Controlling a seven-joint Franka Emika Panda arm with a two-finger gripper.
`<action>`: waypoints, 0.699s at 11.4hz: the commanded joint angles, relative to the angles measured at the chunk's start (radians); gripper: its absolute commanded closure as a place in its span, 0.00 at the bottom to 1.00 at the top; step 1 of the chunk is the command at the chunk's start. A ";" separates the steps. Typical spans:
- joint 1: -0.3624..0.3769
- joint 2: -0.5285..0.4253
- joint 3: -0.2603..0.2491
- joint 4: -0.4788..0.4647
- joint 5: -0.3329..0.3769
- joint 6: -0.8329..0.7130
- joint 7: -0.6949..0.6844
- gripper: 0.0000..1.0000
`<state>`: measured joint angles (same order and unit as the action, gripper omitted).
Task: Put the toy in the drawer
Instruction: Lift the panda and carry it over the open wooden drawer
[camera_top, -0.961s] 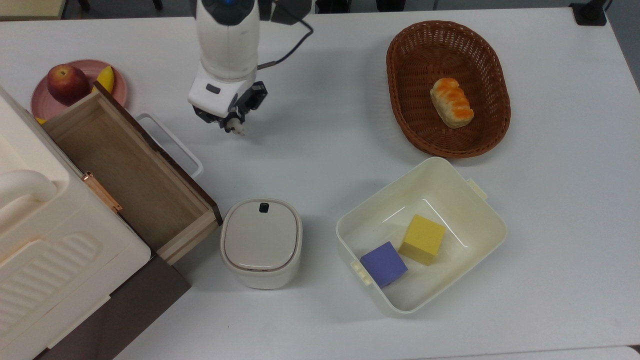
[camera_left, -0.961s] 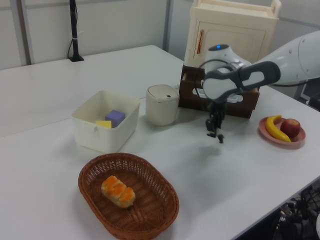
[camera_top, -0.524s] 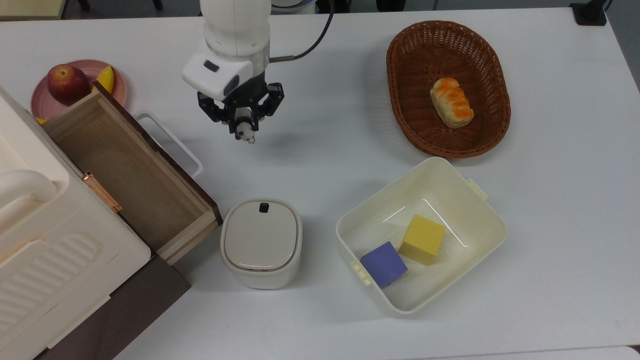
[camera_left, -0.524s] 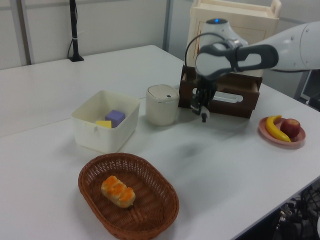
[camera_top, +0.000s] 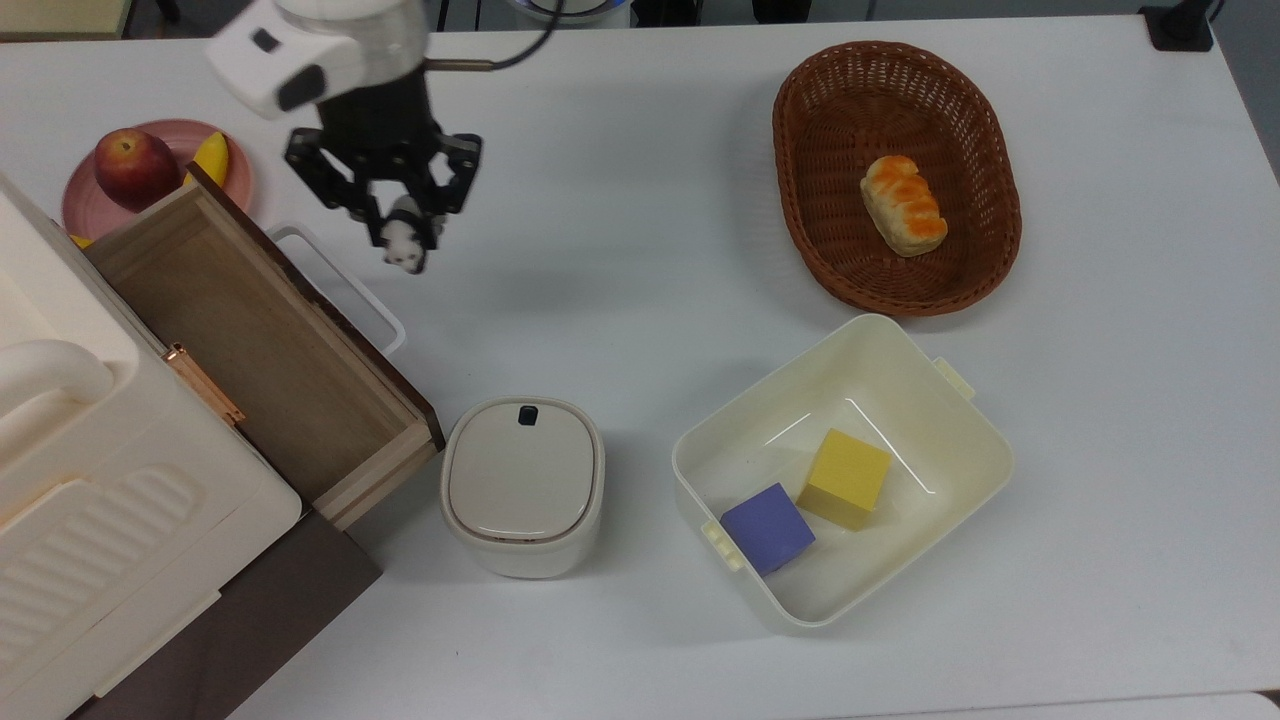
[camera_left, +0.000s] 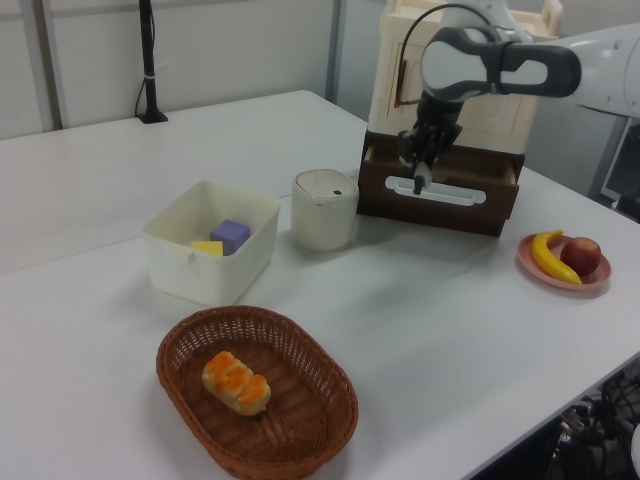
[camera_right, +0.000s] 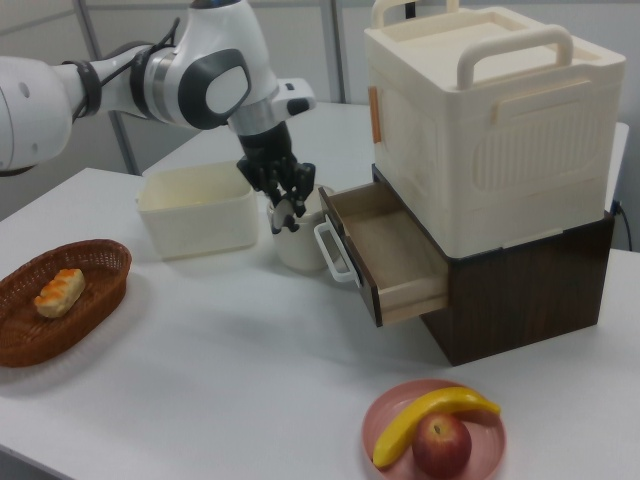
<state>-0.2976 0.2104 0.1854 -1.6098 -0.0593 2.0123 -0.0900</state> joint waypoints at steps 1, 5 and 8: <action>0.008 0.001 -0.072 0.037 0.036 -0.021 0.012 0.87; -0.043 0.001 -0.107 0.039 0.052 0.035 0.019 0.87; -0.044 0.009 -0.167 0.038 0.079 0.156 0.042 0.87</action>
<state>-0.3513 0.2124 0.0567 -1.5809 -0.0178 2.0882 -0.0709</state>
